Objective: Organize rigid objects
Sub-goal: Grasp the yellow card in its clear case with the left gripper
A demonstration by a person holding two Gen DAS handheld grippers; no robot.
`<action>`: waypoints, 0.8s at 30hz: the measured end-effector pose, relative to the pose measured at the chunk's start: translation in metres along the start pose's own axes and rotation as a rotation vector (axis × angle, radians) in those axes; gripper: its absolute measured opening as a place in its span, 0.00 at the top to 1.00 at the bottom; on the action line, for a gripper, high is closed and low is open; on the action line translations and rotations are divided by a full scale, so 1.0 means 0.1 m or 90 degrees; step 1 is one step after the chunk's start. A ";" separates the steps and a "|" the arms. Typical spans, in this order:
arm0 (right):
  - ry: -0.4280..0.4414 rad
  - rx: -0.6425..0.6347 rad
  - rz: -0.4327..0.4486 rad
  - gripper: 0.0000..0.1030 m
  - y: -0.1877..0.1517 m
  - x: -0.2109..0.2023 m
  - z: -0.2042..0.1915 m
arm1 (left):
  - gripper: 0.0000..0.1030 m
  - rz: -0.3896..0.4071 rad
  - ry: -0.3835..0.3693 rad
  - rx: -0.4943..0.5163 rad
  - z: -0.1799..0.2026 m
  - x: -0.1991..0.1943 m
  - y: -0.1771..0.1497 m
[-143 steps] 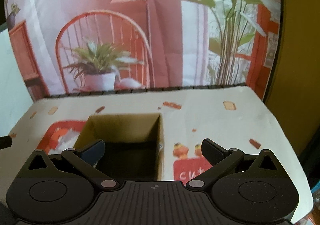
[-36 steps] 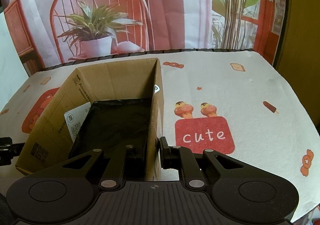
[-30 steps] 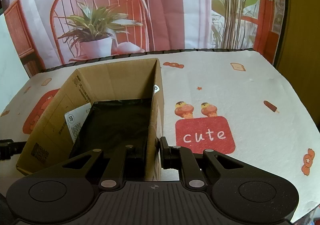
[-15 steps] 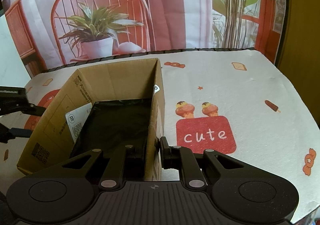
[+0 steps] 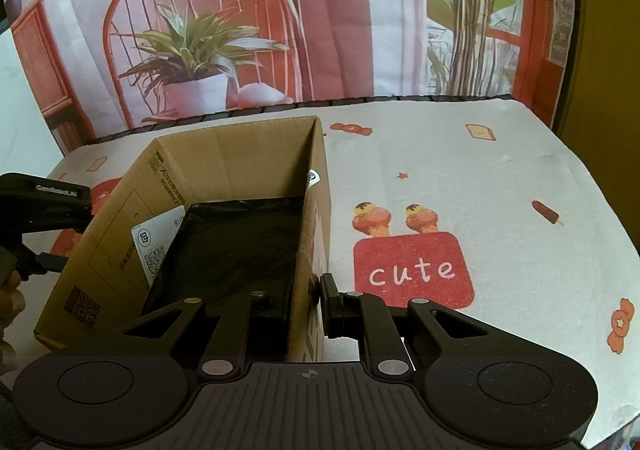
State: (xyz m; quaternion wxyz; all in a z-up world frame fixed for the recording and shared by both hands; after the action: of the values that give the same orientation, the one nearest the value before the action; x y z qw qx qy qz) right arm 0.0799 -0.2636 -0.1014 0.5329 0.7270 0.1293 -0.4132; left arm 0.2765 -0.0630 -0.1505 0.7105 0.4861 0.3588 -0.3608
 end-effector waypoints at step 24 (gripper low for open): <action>0.001 -0.002 0.000 0.84 0.00 0.02 -0.01 | 0.60 0.032 0.009 0.004 -0.08 -0.08 -0.09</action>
State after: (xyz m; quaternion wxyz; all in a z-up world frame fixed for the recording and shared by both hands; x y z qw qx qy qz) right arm 0.0816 -0.2629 -0.1024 0.5342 0.7265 0.1305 -0.4120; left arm 0.2634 -0.0563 -0.1498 0.7149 0.5000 0.3506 -0.3408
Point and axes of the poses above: each gripper's, at about its wrist camera, not at the fingertips, and x roughly the way its jaws point, z to its right, y to its top, the point moved 3 cm from there along x, roughly the way its jaws point, and after that the axes turned 2 degrees about y, right-handed, at the moved point
